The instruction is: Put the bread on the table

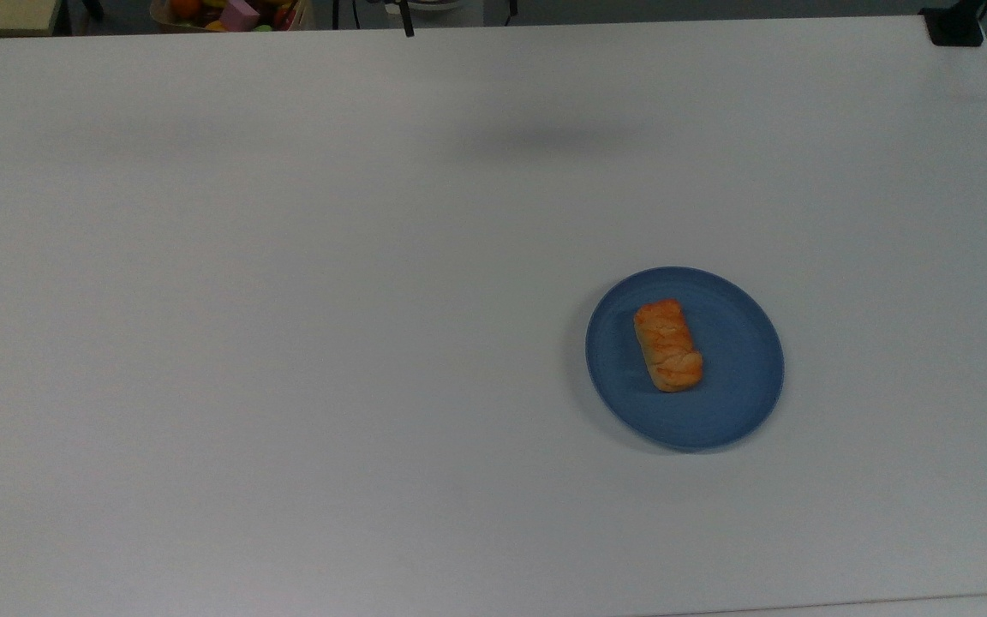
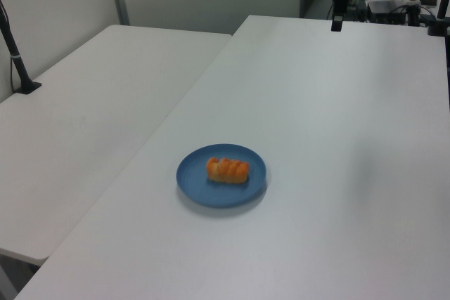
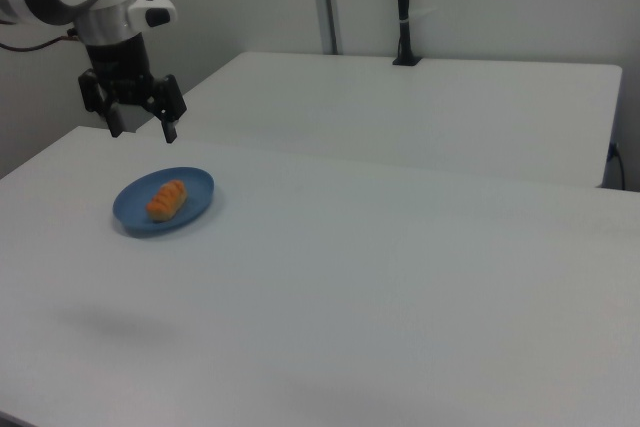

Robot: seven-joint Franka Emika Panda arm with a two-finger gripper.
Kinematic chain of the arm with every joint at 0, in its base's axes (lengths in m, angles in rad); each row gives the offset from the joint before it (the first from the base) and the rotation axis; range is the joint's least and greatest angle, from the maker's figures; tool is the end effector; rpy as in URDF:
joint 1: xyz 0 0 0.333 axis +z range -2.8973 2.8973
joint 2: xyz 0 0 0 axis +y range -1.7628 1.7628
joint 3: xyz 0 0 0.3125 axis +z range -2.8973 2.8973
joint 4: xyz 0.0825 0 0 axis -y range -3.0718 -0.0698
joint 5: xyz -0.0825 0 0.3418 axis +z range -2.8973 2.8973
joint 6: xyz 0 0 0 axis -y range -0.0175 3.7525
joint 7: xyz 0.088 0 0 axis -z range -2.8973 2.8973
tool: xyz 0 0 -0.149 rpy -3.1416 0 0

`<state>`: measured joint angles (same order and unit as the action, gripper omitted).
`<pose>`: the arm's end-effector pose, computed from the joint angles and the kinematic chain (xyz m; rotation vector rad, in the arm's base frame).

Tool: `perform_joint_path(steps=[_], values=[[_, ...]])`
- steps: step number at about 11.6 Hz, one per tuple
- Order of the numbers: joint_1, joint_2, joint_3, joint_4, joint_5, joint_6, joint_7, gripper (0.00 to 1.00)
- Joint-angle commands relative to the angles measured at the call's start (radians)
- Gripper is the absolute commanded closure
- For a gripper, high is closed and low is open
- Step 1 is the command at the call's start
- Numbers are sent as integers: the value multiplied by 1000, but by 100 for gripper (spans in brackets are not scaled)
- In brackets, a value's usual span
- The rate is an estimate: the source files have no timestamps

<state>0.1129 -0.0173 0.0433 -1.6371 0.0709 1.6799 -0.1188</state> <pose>0.5114 0.0907 0.5694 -3.0414 -0.4122 -0.0902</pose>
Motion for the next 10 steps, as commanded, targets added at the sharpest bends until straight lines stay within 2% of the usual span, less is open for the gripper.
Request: perform_joint_path(steps=[1, 5, 10], values=[[30, 8, -10, -27, 9, 15, -21, 0], [57, 86, -3, 58, 0, 17, 10, 0], [137, 284, -5, 282, -8, 15, 151, 0]])
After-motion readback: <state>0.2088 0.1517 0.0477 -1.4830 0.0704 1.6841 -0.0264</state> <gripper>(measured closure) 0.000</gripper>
